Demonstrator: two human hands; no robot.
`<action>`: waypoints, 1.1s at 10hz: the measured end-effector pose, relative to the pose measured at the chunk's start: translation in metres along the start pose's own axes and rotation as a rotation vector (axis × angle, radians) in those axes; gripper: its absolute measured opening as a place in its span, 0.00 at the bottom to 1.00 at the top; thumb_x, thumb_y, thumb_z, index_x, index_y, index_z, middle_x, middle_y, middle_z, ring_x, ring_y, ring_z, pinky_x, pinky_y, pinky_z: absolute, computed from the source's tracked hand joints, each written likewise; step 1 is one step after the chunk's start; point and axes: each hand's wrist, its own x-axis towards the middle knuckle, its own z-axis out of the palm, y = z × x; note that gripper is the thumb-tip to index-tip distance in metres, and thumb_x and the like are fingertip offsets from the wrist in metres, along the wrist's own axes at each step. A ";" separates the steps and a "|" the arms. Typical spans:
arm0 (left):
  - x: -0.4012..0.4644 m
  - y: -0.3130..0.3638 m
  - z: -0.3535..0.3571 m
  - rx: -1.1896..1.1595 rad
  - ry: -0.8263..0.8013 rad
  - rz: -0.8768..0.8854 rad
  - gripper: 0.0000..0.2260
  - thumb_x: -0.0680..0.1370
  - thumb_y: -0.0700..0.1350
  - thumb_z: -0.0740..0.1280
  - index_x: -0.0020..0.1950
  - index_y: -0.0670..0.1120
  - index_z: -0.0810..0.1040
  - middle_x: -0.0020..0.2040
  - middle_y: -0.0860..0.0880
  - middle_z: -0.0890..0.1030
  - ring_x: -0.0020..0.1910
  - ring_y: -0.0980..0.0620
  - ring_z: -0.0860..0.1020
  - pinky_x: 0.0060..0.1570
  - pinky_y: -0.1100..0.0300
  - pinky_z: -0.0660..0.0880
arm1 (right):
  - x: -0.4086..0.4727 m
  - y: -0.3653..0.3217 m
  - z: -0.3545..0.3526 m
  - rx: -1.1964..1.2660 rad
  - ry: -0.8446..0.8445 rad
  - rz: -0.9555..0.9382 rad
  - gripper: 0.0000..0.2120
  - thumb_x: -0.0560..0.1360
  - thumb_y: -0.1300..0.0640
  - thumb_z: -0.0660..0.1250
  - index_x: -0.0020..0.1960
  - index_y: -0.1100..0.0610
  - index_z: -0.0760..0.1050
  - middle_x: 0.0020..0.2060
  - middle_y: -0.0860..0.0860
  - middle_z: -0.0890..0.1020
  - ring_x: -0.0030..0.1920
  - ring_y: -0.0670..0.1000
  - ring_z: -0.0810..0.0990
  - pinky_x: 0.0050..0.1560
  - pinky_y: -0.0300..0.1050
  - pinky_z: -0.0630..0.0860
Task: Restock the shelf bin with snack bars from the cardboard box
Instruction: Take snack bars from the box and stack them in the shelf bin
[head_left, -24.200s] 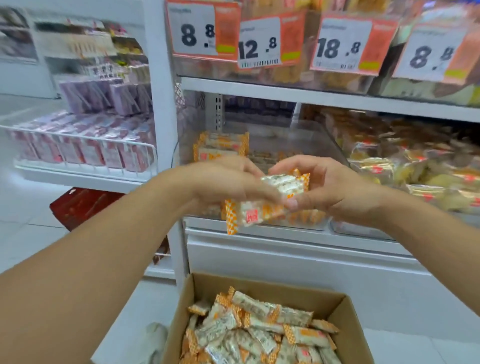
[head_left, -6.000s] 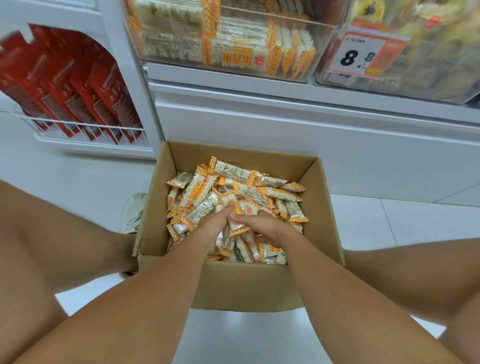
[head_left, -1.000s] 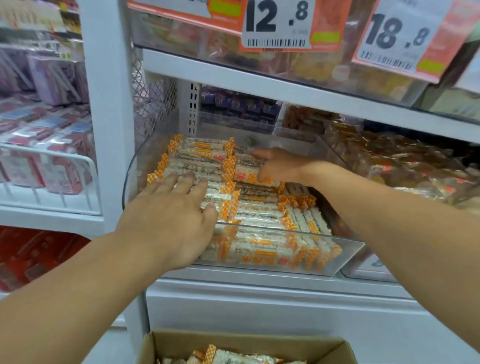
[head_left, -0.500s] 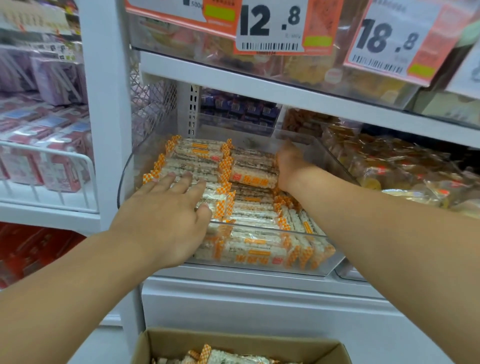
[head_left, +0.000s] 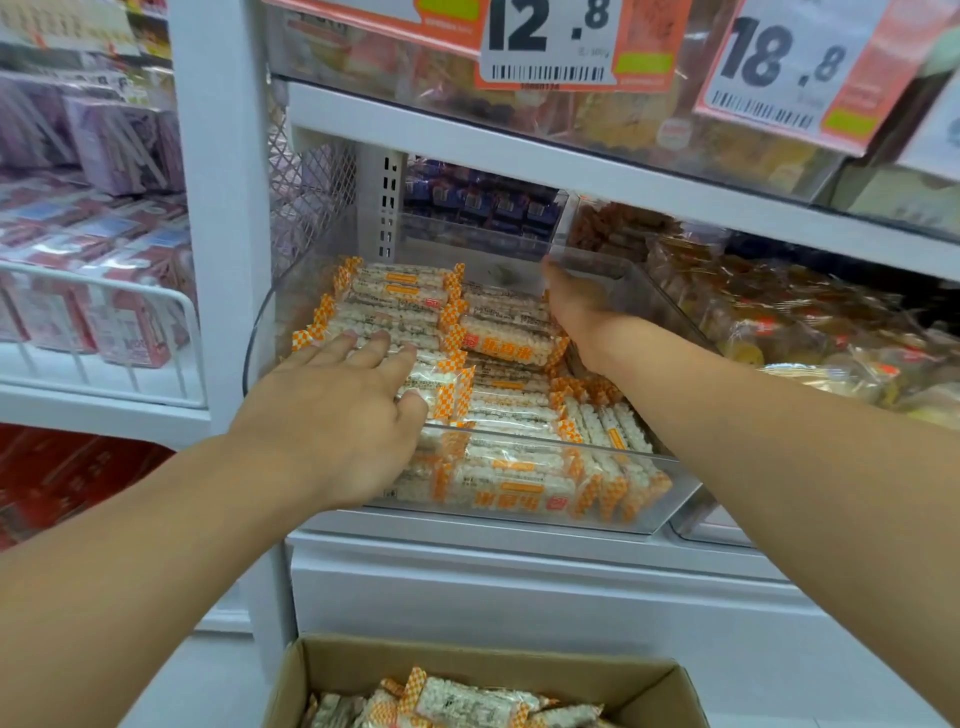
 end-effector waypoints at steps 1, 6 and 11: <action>0.006 -0.002 0.005 -0.005 0.039 0.023 0.27 0.83 0.56 0.44 0.83 0.54 0.47 0.83 0.51 0.47 0.81 0.50 0.47 0.79 0.52 0.45 | -0.016 0.008 -0.010 -0.326 -0.149 -0.312 0.43 0.72 0.29 0.66 0.79 0.49 0.60 0.74 0.47 0.67 0.72 0.51 0.67 0.66 0.47 0.67; 0.004 0.001 0.002 0.023 0.012 -0.002 0.27 0.84 0.56 0.43 0.83 0.54 0.46 0.83 0.51 0.46 0.81 0.49 0.46 0.79 0.52 0.44 | -0.011 0.008 0.005 -1.043 -0.374 -0.574 0.40 0.77 0.26 0.43 0.81 0.45 0.35 0.81 0.49 0.39 0.81 0.55 0.42 0.79 0.59 0.44; 0.003 0.001 0.002 0.007 0.023 0.002 0.26 0.84 0.56 0.44 0.83 0.54 0.47 0.83 0.51 0.47 0.81 0.50 0.47 0.79 0.53 0.45 | 0.001 0.015 0.014 -0.477 -0.173 -0.423 0.40 0.78 0.28 0.37 0.82 0.50 0.51 0.81 0.51 0.53 0.81 0.57 0.49 0.79 0.57 0.47</action>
